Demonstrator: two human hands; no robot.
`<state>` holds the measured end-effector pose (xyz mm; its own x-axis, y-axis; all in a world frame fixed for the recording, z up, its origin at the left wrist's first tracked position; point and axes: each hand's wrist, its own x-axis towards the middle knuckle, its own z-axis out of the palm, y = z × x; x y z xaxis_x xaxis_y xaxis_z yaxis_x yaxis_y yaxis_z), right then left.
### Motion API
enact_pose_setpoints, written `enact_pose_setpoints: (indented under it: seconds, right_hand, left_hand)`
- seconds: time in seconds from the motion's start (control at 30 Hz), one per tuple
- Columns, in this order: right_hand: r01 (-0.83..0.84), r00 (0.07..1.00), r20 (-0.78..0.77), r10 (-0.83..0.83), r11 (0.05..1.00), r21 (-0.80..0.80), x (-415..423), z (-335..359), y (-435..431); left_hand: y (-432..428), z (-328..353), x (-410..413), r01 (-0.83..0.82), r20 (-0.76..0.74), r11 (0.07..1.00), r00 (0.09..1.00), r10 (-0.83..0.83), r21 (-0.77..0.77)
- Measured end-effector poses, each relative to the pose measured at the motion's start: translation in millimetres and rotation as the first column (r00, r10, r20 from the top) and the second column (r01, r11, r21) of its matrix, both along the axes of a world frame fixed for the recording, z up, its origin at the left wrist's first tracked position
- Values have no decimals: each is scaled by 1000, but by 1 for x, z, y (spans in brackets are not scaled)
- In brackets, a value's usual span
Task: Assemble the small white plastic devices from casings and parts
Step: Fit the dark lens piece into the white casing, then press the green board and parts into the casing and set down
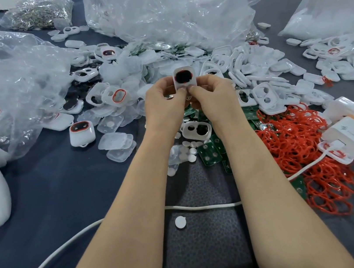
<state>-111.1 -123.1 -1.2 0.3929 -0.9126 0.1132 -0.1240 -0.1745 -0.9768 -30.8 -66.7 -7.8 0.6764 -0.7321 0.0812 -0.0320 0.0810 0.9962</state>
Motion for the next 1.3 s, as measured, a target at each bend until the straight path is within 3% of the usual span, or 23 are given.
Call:
enact_pose_setpoints:
  seconds: [0.4,0.67,0.87,1.0,1.17,1.3]
  right_hand:
    - [-12,999,-40,14,999,39,0,0,0]
    - [-13,987,-158,4,998,-58,3,2,7]
    - [-27,988,-158,1,986,-162,4,4,10]
    - [2,976,-206,-65,957,-289,2,7,12]
    - [-307,870,-482,108,882,-357,29,2,45]
    - [-538,655,-755,21,715,-447,51,-11,66]
  left_hand:
    - [5,4,0,-39,33,998,999,37,56]
    - [5,3,5,-93,34,994,995,92,59]
    - [7,7,9,-110,-43,993,993,111,39]
    - [15,22,22,-277,-189,956,948,257,-93]
    - [19,31,29,-417,-378,881,870,316,-223]
    - [22,31,36,-423,-446,881,844,298,-211]
